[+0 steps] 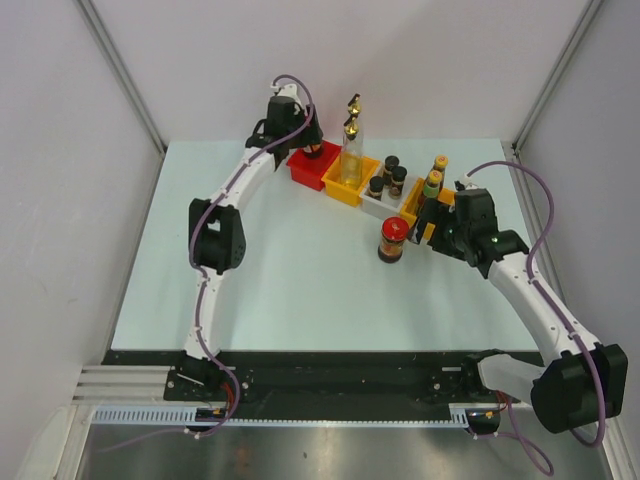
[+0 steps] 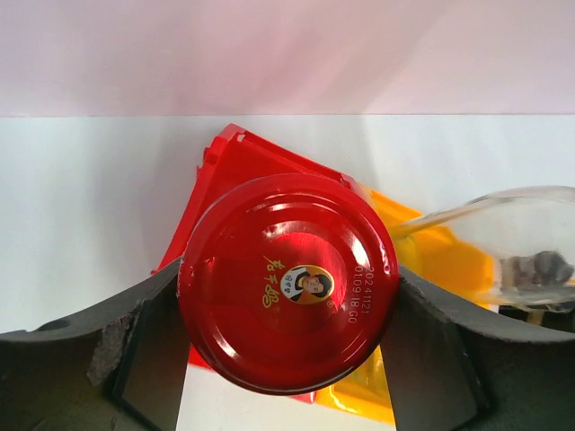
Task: Organize the condiment bottles
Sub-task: Place the bottle in the storage box.
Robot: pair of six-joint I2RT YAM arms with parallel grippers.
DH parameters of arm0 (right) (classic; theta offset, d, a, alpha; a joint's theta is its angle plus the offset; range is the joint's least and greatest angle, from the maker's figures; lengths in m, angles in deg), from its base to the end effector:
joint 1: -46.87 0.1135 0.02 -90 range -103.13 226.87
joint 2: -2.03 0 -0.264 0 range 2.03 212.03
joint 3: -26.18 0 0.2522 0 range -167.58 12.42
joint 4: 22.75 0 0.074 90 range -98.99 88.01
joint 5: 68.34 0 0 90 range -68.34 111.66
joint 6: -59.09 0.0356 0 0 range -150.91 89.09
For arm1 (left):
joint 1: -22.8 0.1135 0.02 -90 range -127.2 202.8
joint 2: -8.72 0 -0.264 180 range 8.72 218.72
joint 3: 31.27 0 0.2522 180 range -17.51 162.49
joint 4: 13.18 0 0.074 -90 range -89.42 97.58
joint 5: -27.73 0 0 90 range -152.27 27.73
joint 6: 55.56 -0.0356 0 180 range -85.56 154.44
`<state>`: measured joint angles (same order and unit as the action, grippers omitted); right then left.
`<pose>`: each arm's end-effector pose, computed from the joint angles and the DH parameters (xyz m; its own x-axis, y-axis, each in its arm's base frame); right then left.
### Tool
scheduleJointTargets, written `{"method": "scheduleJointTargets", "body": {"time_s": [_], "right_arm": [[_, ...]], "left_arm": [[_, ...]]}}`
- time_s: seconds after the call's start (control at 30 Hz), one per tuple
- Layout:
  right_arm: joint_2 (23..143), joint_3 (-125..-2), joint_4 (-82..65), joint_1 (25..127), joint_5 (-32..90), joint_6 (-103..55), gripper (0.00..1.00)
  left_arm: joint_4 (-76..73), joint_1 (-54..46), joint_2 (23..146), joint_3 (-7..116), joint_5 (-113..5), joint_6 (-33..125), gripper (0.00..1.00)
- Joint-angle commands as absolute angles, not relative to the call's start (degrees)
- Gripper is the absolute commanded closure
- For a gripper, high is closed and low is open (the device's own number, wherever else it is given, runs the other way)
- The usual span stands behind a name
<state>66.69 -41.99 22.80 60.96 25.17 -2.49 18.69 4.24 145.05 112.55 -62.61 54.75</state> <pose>0.2323 0.0606 0.2942 -0.7079 0.3121 -0.6337 0.0566 0.9193 0.3895 0.5317 -0.1783 0.2834 -0.4757 -0.2064 -0.8551 0.1579 0.9363 -0.3139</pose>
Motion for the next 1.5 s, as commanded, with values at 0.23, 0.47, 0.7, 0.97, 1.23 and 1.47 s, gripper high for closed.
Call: {"method": "scheduleJointTargets", "body": {"time_s": [0.23, 0.47, 0.7, 0.97, 1.23, 1.47], "right_arm": [[69.52, -42.16, 19.57, 60.58, 25.88, -3.23, 0.00], [70.58, -42.16, 18.87, 60.58, 26.93, -2.26, 0.00], [71.02, -42.16, 18.78, 60.50, 26.93, -2.17, 0.00], [72.25, -42.16, 18.08, 60.58, 27.28, -2.35, 0.00], [72.78, -42.16, 18.08, 60.50, 26.50, -1.91, 0.00], [72.60, -42.16, 18.08, 59.97, 27.02, -1.47, 0.00]], "left_arm": [[0.76, 3.99, 149.16, 115.20, -59.02, 50.79, 1.00], [-4.77, 3.91, 152.06, 115.03, -57.88, 49.03, 1.00], [-7.76, 3.29, 154.26, 115.64, -58.23, 46.83, 0.84], [-9.61, 1.89, 156.20, 115.29, -59.72, 43.05, 0.53], [-10.84, 1.27, 154.36, 114.15, -62.18, 42.00, 0.00], [-13.22, 0.74, 149.62, 110.37, -67.62, 39.98, 0.00]]}}
